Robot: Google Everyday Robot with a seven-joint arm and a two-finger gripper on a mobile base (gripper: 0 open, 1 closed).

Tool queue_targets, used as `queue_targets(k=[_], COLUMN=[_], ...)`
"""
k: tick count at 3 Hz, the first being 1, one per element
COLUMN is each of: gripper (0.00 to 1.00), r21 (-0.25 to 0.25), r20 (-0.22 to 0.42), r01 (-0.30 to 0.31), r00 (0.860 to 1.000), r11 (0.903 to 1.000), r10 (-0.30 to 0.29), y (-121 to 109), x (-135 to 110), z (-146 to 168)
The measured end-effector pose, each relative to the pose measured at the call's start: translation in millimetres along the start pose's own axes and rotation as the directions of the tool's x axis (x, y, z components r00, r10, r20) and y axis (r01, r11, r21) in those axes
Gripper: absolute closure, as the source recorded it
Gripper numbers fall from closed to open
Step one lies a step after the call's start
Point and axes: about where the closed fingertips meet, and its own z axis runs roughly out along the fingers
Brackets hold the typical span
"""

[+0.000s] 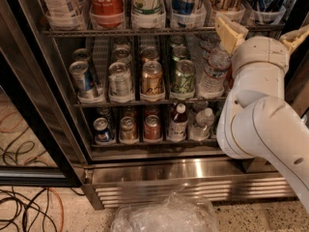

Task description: Pick pepsi can from top shelf of fridge

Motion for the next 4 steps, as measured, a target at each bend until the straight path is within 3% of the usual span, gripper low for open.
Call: queue_targets(k=[1, 2, 3, 4], gripper=[0.00, 0.14, 0.43, 0.30], r21=[0.000, 0.000, 0.000, 0.000], r20=[0.000, 0.000, 0.000, 0.000], r01=[0.000, 0.000, 0.000, 0.000], r00=[1.000, 1.000, 1.000, 1.000], r11=[1.0000, 1.0000, 1.0000, 1.0000], r10=[0.000, 0.000, 0.000, 0.000], y=[0.0, 0.0, 0.0, 0.0], x=[0.0, 0.0, 0.0, 0.0], z=[0.0, 0.0, 0.0, 0.0])
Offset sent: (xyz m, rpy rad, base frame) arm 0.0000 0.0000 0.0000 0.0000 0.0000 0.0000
